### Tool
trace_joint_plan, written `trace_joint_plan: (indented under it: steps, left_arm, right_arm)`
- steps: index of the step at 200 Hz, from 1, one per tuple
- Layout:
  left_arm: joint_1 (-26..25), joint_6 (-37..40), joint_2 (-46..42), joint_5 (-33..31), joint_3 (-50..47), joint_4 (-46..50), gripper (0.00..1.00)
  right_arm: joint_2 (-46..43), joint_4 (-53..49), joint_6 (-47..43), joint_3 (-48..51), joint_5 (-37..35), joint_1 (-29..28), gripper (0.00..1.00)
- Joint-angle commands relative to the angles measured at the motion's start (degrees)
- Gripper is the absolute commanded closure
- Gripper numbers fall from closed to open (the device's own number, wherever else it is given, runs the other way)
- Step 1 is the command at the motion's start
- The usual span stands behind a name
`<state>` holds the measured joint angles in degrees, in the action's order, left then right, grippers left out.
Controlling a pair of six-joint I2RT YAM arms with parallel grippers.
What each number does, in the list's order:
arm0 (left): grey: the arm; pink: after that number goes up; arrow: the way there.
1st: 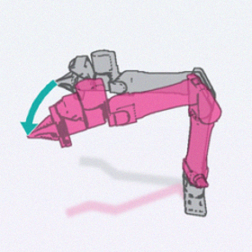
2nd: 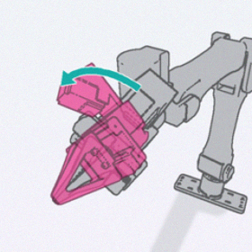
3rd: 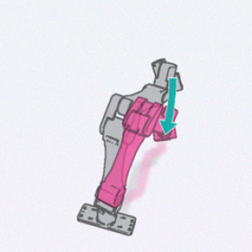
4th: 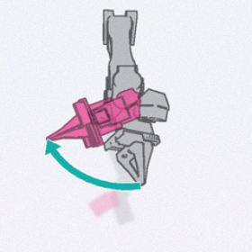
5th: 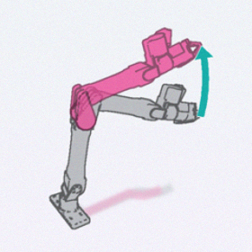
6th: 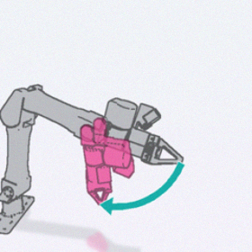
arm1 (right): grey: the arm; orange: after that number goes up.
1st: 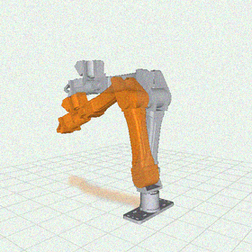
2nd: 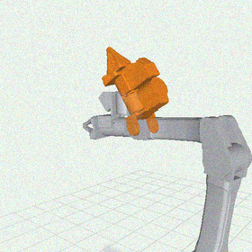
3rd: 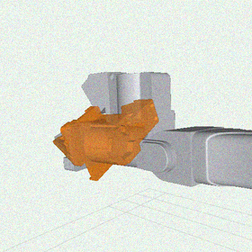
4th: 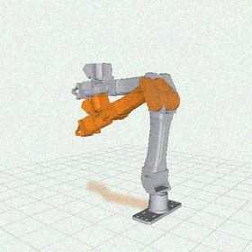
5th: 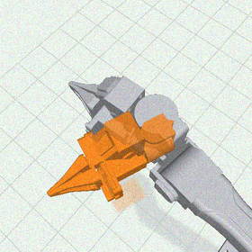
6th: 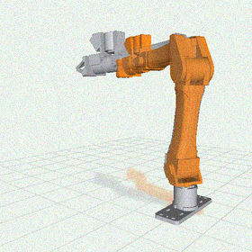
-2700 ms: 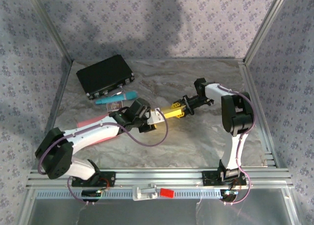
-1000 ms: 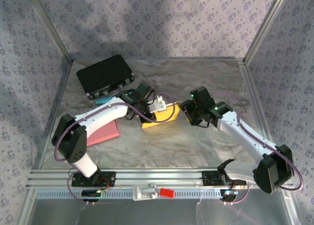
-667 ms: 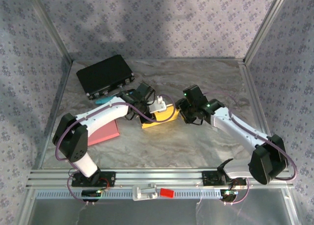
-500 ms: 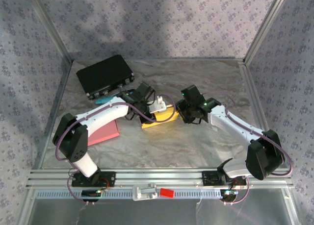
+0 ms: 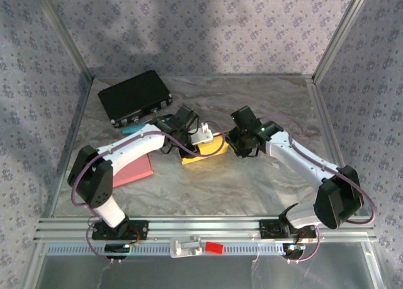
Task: Fold the paper box
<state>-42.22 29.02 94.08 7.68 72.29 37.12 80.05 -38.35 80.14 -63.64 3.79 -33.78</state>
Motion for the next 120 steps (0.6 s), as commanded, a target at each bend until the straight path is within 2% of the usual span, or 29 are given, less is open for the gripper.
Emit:
trace_joint_plan:
  steps: [1, 19, 40, 58, 75, 95, 120]
  left_arm:
    - [0.7, 0.7, 0.0, 0.6, 0.0, 0.1, 0.62]
    - [1.1, 1.3, 0.1, 1.2, -0.1, 0.3, 0.64]
    - [1.7, 1.7, 0.0, 2.0, 0.1, 0.5, 0.64]
    - [1.9, 2.5, 0.0, 2.6, 0.2, 0.8, 0.65]
    - [2.2, 3.3, 0.0, 3.1, 0.1, 1.2, 0.65]
    - [2.6, 4.5, -0.3, 3.9, 0.0, 1.4, 0.65]
    - [3.3, 6.4, -1.3, 4.6, -0.3, 4.0, 0.66]
  right_arm:
    - [-0.4, -4.6, -5.6, -4.2, -2.0, 0.2, 0.56]
    - [-2.9, -5.5, -14.9, -8.7, -4.2, 1.3, 0.52]
    - [-5.6, -4.2, -32.2, -10.8, -3.4, 4.8, 0.52]
    - [-5.3, -2.7, -50.8, -10.6, 2.5, 9.4, 0.52]
    - [-3.4, -4.0, -64.4, -10.7, 6.4, 13.2, 0.52]
    - [-1.2, -3.0, -73.9, -10.8, 16.4, 17.8, 0.50]
    - [0.4, -2.5, -85.9, -10.4, 22.7, 17.7, 0.55]
